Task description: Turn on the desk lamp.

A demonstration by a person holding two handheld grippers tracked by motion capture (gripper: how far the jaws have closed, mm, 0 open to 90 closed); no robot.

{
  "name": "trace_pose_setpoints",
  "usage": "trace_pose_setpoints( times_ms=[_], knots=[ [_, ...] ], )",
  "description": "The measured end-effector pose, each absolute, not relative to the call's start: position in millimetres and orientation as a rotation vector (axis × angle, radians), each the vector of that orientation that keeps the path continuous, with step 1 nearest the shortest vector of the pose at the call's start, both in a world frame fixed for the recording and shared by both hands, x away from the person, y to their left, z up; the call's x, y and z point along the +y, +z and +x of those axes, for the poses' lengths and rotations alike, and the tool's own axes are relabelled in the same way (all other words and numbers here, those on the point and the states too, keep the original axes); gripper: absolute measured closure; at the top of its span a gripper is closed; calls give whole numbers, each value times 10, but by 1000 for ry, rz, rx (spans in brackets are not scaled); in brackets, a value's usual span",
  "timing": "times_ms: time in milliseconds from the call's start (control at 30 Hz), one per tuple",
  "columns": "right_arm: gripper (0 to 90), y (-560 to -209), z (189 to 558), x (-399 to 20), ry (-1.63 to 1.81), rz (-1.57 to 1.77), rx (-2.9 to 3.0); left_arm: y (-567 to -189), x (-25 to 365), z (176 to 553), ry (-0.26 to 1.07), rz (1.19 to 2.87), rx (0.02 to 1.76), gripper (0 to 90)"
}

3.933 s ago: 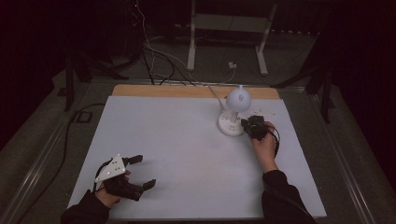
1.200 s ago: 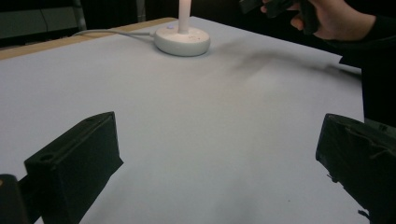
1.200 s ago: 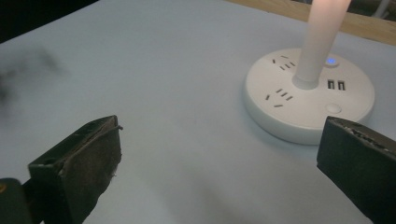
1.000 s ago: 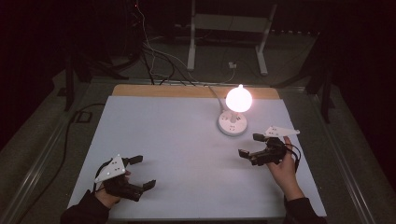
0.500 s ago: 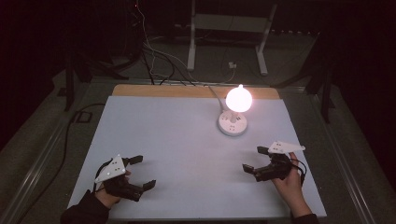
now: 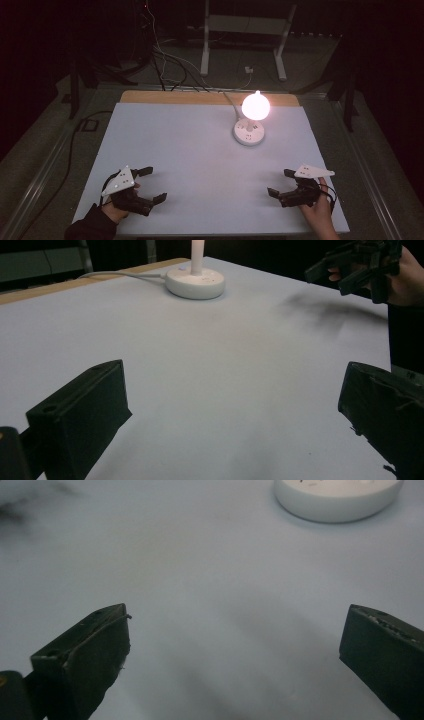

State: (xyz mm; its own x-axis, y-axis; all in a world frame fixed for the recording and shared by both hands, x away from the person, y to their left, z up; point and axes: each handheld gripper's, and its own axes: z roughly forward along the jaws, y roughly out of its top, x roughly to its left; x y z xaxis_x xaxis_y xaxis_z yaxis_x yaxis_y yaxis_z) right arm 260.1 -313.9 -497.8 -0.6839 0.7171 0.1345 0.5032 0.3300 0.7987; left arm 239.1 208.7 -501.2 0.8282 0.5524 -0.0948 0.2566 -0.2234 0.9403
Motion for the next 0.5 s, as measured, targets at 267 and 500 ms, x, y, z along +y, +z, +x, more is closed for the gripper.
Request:
trace_pose_setpoints(
  times_ms=[267,500],
  knots=[
    [0,-5070,2449,-3231,1232,1157,2342,-5012,2085,2390,308,1812,616,3],
    [0,-5099,2446,-3258,1173,1146,2316,-5018,2074,2394,308,1823,615,3]
  ],
)
